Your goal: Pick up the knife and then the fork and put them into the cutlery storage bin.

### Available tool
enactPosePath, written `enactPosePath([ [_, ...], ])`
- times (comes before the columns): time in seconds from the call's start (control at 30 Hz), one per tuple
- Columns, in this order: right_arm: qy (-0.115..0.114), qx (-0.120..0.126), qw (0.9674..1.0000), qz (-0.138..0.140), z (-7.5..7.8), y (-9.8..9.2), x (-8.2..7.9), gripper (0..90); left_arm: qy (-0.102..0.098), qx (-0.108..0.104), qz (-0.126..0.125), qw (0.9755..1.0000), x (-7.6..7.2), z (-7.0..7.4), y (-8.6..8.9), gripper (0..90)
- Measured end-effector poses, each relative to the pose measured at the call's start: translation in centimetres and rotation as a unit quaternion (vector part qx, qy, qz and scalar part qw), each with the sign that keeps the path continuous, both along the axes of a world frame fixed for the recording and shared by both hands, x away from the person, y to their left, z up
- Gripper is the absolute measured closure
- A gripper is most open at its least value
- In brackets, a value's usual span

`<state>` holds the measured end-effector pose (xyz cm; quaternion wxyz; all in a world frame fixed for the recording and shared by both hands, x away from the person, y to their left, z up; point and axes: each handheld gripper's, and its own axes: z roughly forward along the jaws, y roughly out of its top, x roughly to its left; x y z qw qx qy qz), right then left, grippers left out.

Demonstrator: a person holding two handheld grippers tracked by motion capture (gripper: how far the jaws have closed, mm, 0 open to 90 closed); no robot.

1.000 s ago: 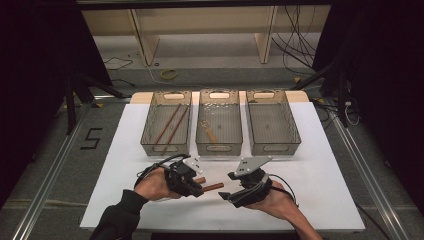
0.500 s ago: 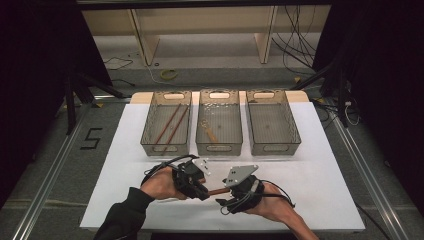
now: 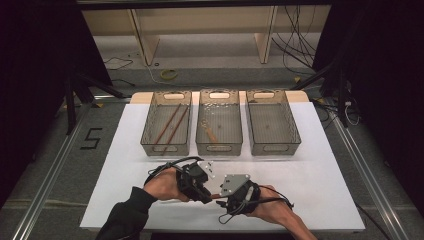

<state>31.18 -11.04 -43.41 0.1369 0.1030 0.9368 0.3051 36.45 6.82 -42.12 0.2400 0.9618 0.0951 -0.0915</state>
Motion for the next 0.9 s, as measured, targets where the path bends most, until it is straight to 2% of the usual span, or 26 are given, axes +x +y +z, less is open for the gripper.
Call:
enactPosePath([
  [0.13,-0.001,-0.008,1.0000,0.002,-0.09,0.12,-0.19,57.7,0.003,0.004,-0.007,1.0000,-0.06,-0.10,-0.26,76.4],
  [0.17,-0.008,-0.012,0.9999,0.007,-0.20,0.15,-0.18,58.5,0.003,0.006,-0.009,0.9999,-0.07,-0.13,-0.33,76.4],
  [0.43,-0.020,-0.035,0.9990,0.019,-0.64,0.56,-0.62,65.1,0.013,0.005,-0.013,0.9998,-0.13,-0.02,-0.57,76.3],
  [0.7,-0.031,-0.043,0.9982,0.029,-0.74,0.57,-0.77,71.4,0.022,0.011,-0.014,0.9996,-0.01,-0.13,-0.65,76.3],
  [0.9,-0.044,-0.051,0.9964,0.051,-0.78,0.58,-1.04,74.7,0.026,0.010,-0.017,0.9995,-0.03,-0.16,-0.70,76.0],
])
